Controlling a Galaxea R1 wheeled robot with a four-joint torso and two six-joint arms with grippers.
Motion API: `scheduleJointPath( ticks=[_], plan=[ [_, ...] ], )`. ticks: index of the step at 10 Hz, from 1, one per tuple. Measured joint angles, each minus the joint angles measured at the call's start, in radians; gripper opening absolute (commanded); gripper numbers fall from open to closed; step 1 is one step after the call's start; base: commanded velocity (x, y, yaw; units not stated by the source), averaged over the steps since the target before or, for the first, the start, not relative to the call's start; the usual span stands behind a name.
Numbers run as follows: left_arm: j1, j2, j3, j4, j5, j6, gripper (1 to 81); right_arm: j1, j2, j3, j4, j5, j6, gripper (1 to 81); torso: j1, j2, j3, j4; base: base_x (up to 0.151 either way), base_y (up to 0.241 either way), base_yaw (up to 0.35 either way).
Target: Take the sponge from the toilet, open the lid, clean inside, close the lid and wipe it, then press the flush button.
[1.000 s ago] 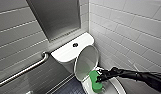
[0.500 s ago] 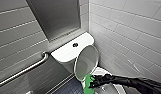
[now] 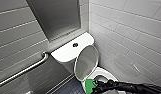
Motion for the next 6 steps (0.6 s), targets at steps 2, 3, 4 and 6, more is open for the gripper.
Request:
scheduleJointPath(
  ticks=[2,3,4,6],
  plan=[
    [0.000,0.000,0.000,0.000,0.000,0.000,81.1,-0.007,-0.100,0.104,-0.002,0.013,0.003,1.0,0.000,0.000,0.000,0.000,0.000,0.000,0.000],
    [0.000,0.000,0.000,0.000,0.000,0.000,81.1,-0.020,-0.156,0.161,-0.003,0.019,0.007,1.0,0.000,0.000,0.000,0.000,0.000,0.000,0.000],
    [0.000,0.000,0.001,0.000,0.000,0.000,81.1,-0.036,-0.209,0.213,-0.003,0.028,0.011,1.0,0.000,0.000,0.000,0.000,0.000,0.000,0.000],
    [0.000,0.000,0.002,0.000,-0.001,0.000,81.1,-0.077,-0.286,0.280,-0.013,0.056,0.026,1.0,0.000,0.000,0.000,0.000,0.000,0.000,0.000]
  ],
)
